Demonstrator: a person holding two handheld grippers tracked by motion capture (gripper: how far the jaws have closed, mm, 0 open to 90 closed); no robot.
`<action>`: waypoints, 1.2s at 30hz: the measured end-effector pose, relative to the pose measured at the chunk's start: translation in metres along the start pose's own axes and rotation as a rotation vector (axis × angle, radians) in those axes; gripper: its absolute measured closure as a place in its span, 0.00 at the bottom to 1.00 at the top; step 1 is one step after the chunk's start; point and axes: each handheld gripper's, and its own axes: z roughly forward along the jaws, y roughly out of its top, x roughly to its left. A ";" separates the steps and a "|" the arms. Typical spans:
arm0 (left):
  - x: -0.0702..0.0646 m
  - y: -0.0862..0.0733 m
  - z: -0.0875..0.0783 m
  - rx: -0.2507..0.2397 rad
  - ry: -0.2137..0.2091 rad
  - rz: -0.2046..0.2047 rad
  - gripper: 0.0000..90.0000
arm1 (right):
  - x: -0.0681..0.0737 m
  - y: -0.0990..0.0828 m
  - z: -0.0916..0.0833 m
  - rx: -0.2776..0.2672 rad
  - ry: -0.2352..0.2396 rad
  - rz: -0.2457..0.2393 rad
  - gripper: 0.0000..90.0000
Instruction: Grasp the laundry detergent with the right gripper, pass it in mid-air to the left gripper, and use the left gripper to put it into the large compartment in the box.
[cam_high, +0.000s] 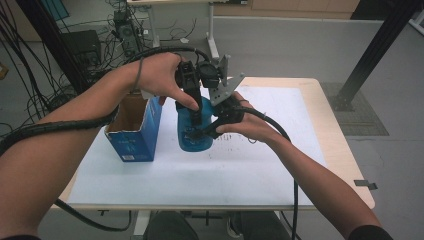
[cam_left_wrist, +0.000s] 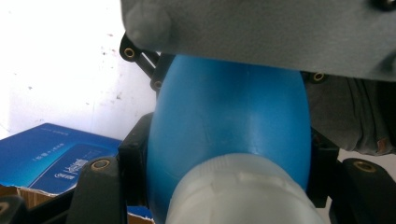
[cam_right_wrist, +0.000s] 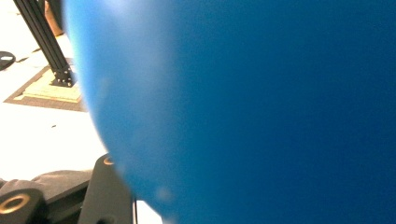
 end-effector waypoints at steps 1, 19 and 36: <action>0.000 0.000 0.000 0.001 -0.001 0.000 0.41 | 0.000 0.000 0.000 -0.002 -0.002 0.000 0.48; 0.001 0.000 0.001 0.005 -0.007 -0.004 0.41 | -0.001 -0.001 0.001 -0.004 -0.001 0.002 0.48; 0.002 0.000 -0.001 0.007 -0.010 -0.011 0.41 | -0.002 -0.001 0.001 -0.016 0.000 -0.001 0.48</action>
